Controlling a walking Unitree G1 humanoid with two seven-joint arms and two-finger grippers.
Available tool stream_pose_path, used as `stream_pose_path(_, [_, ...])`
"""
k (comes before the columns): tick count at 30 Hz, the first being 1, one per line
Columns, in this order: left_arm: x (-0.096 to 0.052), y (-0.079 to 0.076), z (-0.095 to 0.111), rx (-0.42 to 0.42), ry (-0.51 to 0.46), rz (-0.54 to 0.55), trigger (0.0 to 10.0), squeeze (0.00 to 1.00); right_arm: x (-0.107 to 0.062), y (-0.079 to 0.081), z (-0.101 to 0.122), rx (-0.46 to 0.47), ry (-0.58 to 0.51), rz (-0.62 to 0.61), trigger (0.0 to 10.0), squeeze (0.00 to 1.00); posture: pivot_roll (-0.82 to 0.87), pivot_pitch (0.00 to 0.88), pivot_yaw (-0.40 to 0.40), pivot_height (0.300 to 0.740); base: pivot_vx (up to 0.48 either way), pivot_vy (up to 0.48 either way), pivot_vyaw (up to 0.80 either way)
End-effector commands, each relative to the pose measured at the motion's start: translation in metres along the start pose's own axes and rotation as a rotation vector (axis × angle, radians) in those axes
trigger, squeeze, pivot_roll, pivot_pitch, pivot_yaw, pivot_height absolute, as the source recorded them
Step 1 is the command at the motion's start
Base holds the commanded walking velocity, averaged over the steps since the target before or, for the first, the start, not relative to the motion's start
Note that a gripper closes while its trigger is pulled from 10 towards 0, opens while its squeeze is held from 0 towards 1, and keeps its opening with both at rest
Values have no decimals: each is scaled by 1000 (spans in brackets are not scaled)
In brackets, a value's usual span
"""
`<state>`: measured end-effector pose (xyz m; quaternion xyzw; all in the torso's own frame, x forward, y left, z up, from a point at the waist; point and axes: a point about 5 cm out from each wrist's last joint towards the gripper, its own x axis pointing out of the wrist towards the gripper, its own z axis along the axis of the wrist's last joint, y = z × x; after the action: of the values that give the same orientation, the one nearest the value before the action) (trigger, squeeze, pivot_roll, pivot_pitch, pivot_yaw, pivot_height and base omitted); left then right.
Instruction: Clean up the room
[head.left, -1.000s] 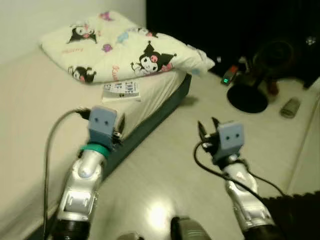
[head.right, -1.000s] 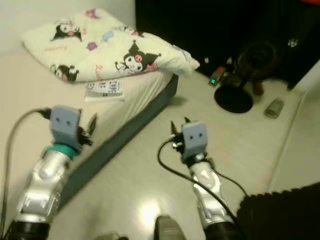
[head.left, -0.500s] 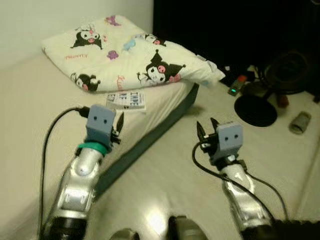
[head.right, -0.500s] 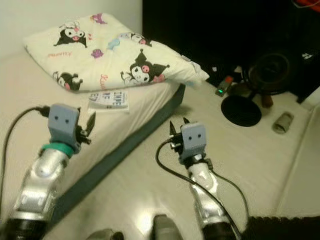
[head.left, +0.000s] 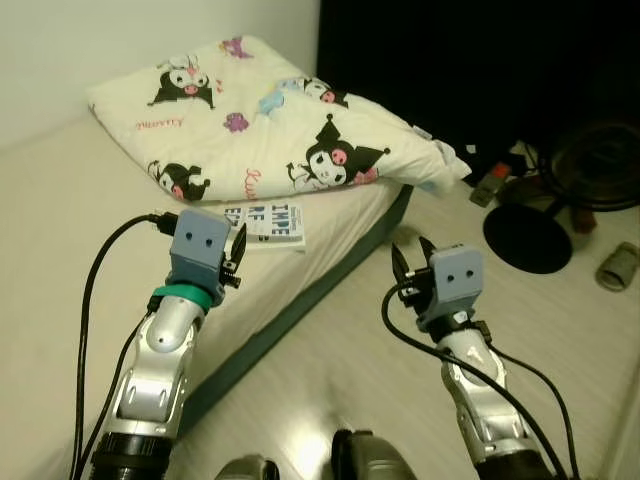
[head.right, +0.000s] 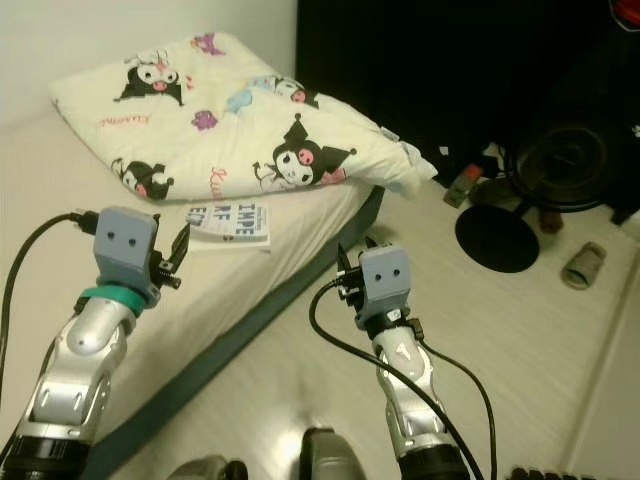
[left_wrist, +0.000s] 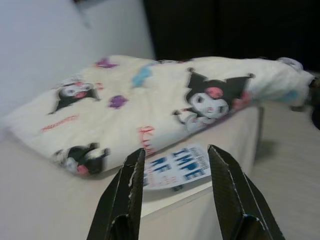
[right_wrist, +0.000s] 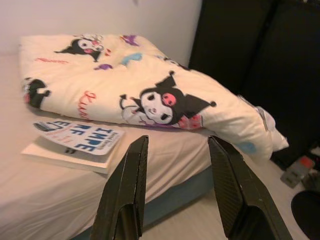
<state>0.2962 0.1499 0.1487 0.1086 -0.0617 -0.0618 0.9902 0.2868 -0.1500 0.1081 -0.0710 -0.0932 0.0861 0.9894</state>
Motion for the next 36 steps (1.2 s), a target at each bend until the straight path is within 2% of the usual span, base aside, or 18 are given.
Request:
stream_pose_path(1, [-2, 0, -5, -2, 20, -2, 10000, 0, -2, -2, -2, 2, 9, -12, 10000, 0, -78, 73, 35, 731, 394, 0, 0])
stream_pose_path(26, [-2, -2, -3, -2, 17, -7, 10000, 0, -2, -2, -3, 0, 12, -8, 10000, 0, -81, 71, 34, 731, 377, 0, 0])
stream_pose_path(32, [-6, -8, -10, 9, 46, -71, 10000, 0, -2, -3, -3, -7, 13, -7, 10000, 0, -85, 68, 34, 731, 87, 0, 0])
stream_pose_path(36, [-8, -8, -14, 15, 57, -73, 10000, 0, -2, -3, -3, -7, 15, -7, 10000, 0, -85, 67, 34, 731, 0, 0, 0])
